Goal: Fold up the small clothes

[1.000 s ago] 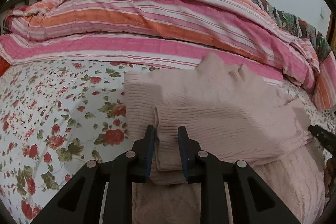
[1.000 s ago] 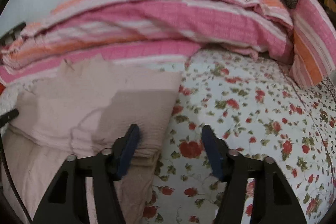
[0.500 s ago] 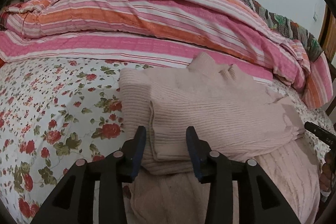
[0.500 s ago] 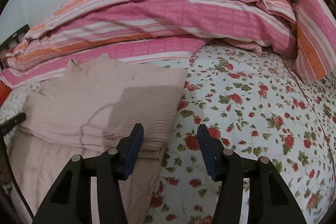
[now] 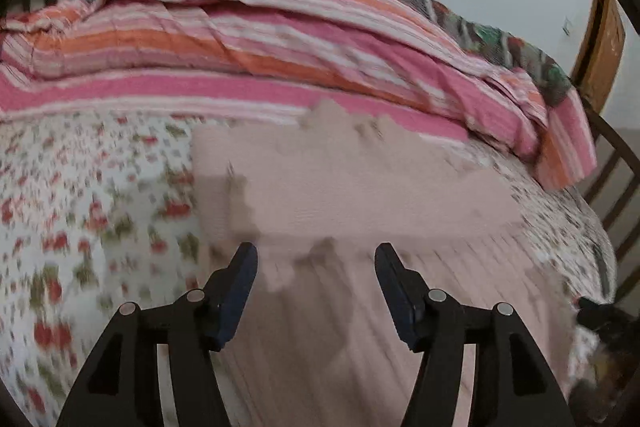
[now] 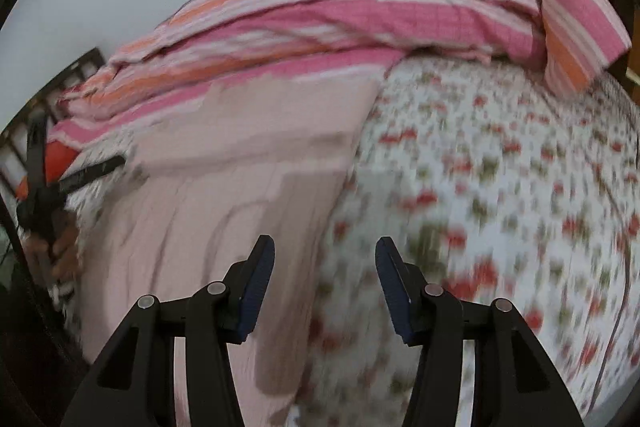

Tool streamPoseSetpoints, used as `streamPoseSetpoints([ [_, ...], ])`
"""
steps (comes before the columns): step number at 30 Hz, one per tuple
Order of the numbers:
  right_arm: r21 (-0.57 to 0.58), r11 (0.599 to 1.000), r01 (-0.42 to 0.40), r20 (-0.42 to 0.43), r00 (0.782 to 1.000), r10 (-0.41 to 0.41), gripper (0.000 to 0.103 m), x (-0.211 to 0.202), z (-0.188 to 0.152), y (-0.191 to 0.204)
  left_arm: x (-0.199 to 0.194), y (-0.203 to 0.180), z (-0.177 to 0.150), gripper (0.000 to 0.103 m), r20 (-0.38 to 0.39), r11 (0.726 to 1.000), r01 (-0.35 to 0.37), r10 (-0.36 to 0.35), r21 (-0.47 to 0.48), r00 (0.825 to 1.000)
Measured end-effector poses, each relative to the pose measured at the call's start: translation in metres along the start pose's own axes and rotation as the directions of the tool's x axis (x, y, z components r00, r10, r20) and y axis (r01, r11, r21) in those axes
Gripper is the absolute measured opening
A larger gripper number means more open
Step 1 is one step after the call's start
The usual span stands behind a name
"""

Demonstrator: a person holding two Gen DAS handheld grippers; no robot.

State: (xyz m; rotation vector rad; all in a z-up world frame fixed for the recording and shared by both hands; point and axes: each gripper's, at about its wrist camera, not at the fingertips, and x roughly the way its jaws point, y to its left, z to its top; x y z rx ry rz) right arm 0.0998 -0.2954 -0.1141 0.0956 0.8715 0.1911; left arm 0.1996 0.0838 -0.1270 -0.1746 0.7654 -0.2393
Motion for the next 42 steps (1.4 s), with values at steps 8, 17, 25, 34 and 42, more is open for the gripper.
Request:
streamPoseSetpoints([
  [8,-0.009,0.999,-0.033,-0.028,0.999,0.032,0.032,-0.013,-0.059,0.011,-0.067,0.012,-0.09,0.058,-0.032,1.0,-0.008,0.007,-0.008,0.999],
  [17,-0.005,0.999,-0.034,-0.047,0.998,0.033,0.03,-0.007,-0.083,0.016,-0.076,0.022,-0.149,0.044,-0.069,0.994,0.033,-0.04,-0.103,0.997],
  [25,0.003,0.997,-0.072,-0.04,0.997,0.072,0.004,-0.002,-0.078,0.023,-0.068,0.018,-0.144,0.009,-0.062,0.985,0.075,-0.085,-0.153,0.994],
  [34,0.065,0.997,-0.037,-0.041,0.998,0.039,0.0,-0.012,-0.091,-0.008,-0.074,0.042,-0.149,0.011,-0.07,0.962,0.118,-0.139,-0.247,0.988],
  [42,0.095,0.985,-0.143,-0.024,0.989,0.145,0.005,-0.015,-0.087,-0.005,-0.067,0.028,-0.152,0.023,-0.123,0.972,0.123,-0.15,-0.202,0.981],
])
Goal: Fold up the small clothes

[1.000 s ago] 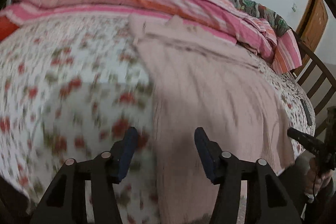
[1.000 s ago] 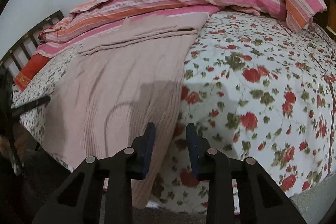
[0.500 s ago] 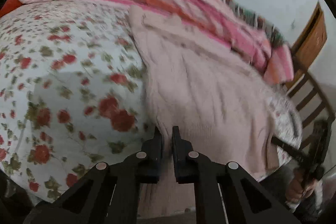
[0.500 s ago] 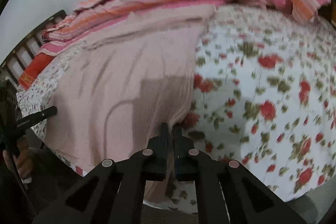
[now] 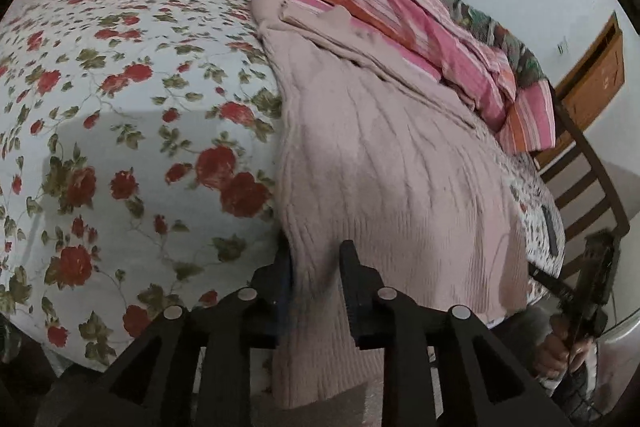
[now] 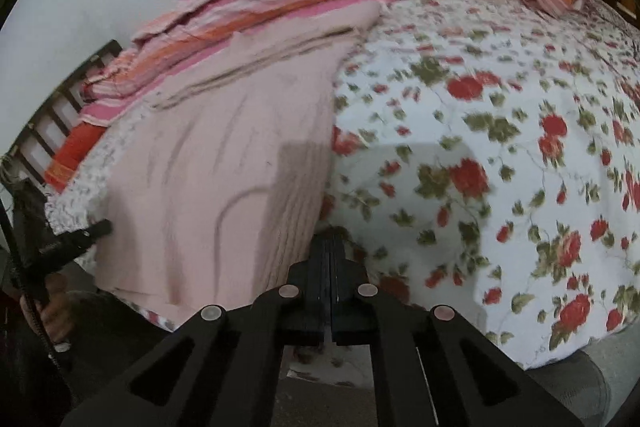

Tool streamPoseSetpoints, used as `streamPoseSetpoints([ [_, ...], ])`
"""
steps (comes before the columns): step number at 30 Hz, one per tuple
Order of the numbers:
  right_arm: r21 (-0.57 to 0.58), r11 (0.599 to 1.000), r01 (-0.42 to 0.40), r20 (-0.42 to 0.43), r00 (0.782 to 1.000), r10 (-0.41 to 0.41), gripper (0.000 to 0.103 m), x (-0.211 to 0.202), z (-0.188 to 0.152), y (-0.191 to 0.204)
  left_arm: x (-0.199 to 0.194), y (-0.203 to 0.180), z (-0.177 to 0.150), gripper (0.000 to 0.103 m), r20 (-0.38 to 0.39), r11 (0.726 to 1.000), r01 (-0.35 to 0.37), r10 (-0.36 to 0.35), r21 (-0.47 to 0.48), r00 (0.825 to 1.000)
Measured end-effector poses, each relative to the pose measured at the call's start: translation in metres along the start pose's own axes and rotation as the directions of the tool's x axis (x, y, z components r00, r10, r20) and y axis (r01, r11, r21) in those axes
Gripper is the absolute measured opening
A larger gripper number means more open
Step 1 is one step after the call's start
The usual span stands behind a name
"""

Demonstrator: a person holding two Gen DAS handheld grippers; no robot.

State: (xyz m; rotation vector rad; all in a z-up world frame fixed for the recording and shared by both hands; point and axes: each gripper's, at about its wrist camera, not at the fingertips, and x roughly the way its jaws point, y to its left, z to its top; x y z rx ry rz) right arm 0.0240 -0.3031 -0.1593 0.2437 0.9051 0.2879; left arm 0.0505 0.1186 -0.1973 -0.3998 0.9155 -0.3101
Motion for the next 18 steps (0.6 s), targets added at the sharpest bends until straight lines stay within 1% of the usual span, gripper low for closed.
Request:
streamPoseSetpoints([
  [1,0.002,1.0,-0.019,0.007,1.0,0.019,0.014,-0.002,0.0,0.002,0.001,-0.001,-0.002,0.023,-0.008,1.0,0.0,0.0,0.007,1.0],
  [2,0.0,1.0,-0.024,0.01,1.0,0.024,0.019,-0.002,0.0,0.004,0.002,-0.002,-0.004,0.023,-0.016,1.0,0.002,-0.001,0.013,1.0],
  [3,-0.008,1.0,-0.023,0.011,1.0,0.023,0.028,-0.002,0.0,0.006,0.002,-0.002,-0.007,0.023,-0.022,1.0,0.004,-0.003,0.015,1.0],
  [4,-0.014,1.0,-0.021,0.009,1.0,0.021,0.032,-0.002,-0.001,0.009,0.002,-0.002,-0.01,0.023,-0.027,1.0,0.006,-0.006,0.016,1.0],
  [7,-0.022,0.999,-0.028,0.002,1.0,0.028,0.032,-0.003,-0.006,0.014,0.0,-0.003,-0.018,0.023,-0.039,1.0,0.013,-0.012,0.023,0.999],
  [11,-0.023,0.997,-0.075,0.043,0.996,0.076,0.033,-0.019,-0.008,0.016,-0.005,-0.004,-0.026,0.023,-0.044,0.999,0.023,-0.021,0.034,0.999],
  [13,-0.038,0.995,-0.093,0.069,0.993,0.096,0.044,-0.027,-0.007,0.022,-0.006,-0.005,-0.029,0.023,-0.046,0.999,0.032,-0.031,0.036,0.998],
  [14,-0.045,0.994,-0.099,0.073,0.992,0.102,0.046,-0.027,-0.006,0.023,-0.006,-0.005,-0.029,0.023,-0.047,0.999,0.033,-0.031,0.036,0.998],
  [15,-0.055,0.994,-0.096,0.07,0.993,0.1,0.047,-0.025,-0.005,0.028,-0.005,-0.007,-0.029,0.023,-0.048,0.999,0.03,-0.028,0.036,0.998],
  [17,-0.066,0.996,-0.057,0.047,0.997,0.061,0.047,-0.017,-0.004,0.034,-0.005,-0.008,-0.029,0.023,-0.047,0.999,0.028,-0.026,0.036,0.999],
  [18,-0.082,0.997,-0.012,0.024,1.0,0.014,0.047,-0.007,-0.005,0.037,-0.005,-0.009,-0.029,0.023,-0.047,0.999,0.028,-0.026,0.037,0.999],
])
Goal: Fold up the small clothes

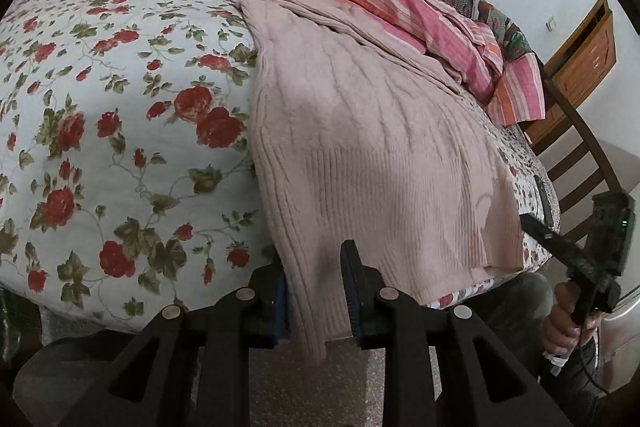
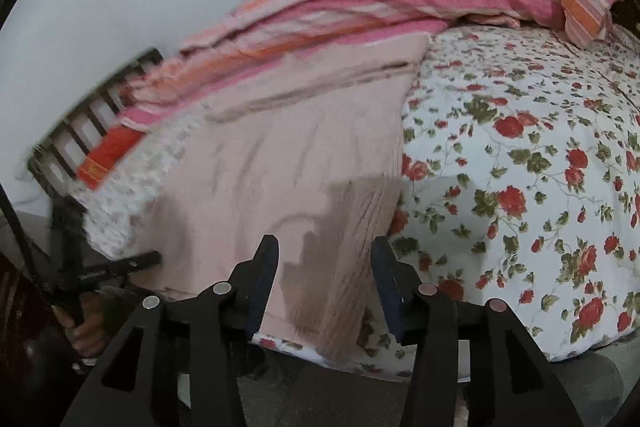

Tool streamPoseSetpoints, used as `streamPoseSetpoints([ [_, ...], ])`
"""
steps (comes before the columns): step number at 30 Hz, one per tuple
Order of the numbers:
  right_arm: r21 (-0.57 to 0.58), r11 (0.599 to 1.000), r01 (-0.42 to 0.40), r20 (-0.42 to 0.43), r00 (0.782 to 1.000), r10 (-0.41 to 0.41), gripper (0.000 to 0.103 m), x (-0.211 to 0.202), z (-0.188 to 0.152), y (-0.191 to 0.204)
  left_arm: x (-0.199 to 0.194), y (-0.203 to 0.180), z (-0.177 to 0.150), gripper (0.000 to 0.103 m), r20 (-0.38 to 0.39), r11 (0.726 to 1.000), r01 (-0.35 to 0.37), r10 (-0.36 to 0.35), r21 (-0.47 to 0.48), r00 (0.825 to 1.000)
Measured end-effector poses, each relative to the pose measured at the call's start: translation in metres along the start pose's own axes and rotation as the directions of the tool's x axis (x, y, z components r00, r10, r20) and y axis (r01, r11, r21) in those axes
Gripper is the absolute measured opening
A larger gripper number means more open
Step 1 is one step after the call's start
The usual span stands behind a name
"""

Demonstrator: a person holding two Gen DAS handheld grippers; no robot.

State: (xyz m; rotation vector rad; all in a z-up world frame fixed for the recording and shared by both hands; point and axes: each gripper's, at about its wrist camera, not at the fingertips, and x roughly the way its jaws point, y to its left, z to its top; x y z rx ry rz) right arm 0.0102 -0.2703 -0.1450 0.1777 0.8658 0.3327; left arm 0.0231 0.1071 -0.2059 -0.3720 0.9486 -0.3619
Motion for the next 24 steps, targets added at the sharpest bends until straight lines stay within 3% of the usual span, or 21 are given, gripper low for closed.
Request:
streamPoseSetpoints([
  [1,-0.011,0.999,0.053,-0.021,0.998,-0.054,0.044,0.007,-0.002,0.001,-0.001,0.0,-0.001,0.023,0.0,1.0,0.0,0.0,0.0,1.0],
  [4,-0.027,0.993,0.113,-0.08,0.99,-0.115,0.029,0.02,-0.01,-0.004,-0.003,0.0,-0.003,0.023,0.0,1.0,0.004,-0.004,-0.001,1.0],
  [8,-0.046,0.995,0.084,-0.099,0.991,-0.088,0.027,0.018,-0.02,-0.01,-0.005,-0.001,-0.008,0.021,-0.009,1.0,0.026,-0.026,0.001,1.0],
  [9,-0.051,0.996,0.078,-0.103,0.991,-0.083,0.024,0.018,-0.021,-0.01,-0.005,0.0,-0.009,0.021,-0.009,1.0,0.027,-0.027,0.0,1.0],
  [10,-0.051,0.997,0.061,-0.11,0.992,-0.066,0.013,0.018,-0.022,-0.009,-0.005,-0.001,-0.009,0.021,-0.008,1.0,0.021,-0.021,0.0,1.0],
  [11,-0.047,0.998,0.034,-0.124,0.991,-0.04,0.007,0.019,-0.022,-0.01,-0.006,-0.002,-0.009,0.011,-0.006,1.0,0.018,-0.018,-0.001,1.0],
  [12,-0.046,0.999,0.018,-0.123,0.992,-0.023,0.006,0.018,-0.022,-0.008,-0.008,-0.003,-0.009,0.007,0.007,1.0,0.022,-0.022,-0.004,1.0],
  [15,-0.042,0.999,-0.025,-0.034,0.999,0.023,0.005,-0.004,-0.017,-0.004,-0.028,-0.005,-0.005,0.007,0.095,0.997,0.074,-0.072,-0.018,0.993],
  [17,-0.014,0.998,-0.057,0.019,0.998,0.058,0.005,-0.02,-0.01,-0.007,-0.048,-0.004,0.004,0.006,0.158,0.99,0.134,-0.126,-0.041,0.979],
  [24,0.095,0.985,-0.143,0.179,0.976,0.124,0.005,-0.063,0.032,-0.019,-0.099,-0.016,0.042,0.006,0.313,0.976,0.214,-0.192,-0.039,0.93],
])
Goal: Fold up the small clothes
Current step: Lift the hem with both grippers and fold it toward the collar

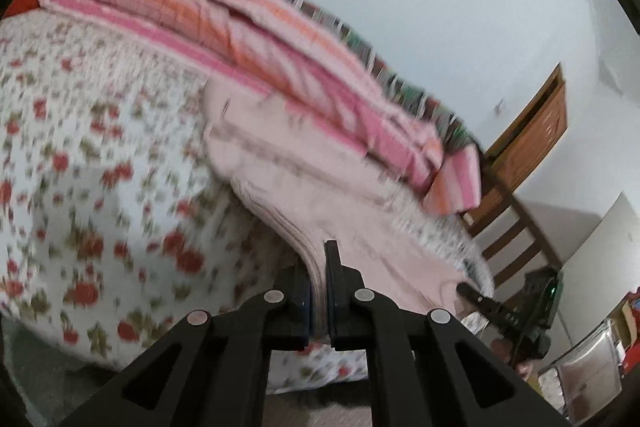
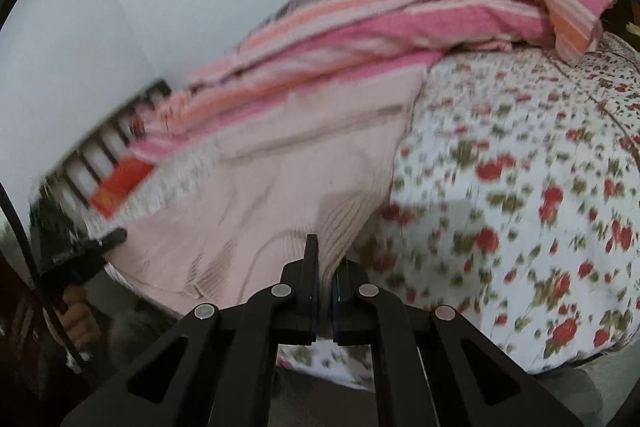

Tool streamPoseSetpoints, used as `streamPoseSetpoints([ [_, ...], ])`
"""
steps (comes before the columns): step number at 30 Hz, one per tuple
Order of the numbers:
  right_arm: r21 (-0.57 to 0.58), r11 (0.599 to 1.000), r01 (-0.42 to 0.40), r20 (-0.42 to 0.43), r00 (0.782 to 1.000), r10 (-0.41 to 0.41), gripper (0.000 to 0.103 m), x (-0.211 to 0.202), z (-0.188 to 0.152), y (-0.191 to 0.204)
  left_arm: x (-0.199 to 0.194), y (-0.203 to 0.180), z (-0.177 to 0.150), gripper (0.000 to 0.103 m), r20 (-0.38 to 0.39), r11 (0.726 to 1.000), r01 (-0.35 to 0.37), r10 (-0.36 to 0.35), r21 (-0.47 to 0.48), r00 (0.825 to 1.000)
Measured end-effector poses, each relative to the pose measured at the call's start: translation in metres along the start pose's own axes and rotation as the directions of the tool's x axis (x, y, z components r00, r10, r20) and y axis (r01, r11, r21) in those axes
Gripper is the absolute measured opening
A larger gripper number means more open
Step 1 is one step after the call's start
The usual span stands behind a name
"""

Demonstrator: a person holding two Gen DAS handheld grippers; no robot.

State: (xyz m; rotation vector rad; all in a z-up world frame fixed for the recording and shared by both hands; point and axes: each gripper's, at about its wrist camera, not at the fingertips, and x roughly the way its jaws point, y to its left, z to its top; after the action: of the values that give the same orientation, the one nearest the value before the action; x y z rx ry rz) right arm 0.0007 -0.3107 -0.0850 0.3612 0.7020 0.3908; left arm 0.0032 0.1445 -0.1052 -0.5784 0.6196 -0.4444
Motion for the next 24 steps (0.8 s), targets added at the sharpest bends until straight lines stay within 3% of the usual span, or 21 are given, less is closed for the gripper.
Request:
streamPoseSetpoints([
  [9,0.127,0.985,-0.117,0.07,0.992,0.109,0.005,0.004,0.055,0.001,0.015,-0.013,0.055,0.006,0.045,1.0,-0.02,0.021,-0.013,0.999],
  [13,0.228,0.95,-0.212,0.085,0.977,0.197,0.005,0.019,0.087,-0.003,0.036,-0.007,0.078,0.006,0.047,0.996,-0.067,0.069,-0.051,0.997],
  [24,0.304,0.929,-0.212,0.086,0.977,0.195,0.005,0.109,0.157,-0.032,0.12,0.032,0.141,0.006,0.025,0.974,-0.146,0.152,-0.171,0.988],
])
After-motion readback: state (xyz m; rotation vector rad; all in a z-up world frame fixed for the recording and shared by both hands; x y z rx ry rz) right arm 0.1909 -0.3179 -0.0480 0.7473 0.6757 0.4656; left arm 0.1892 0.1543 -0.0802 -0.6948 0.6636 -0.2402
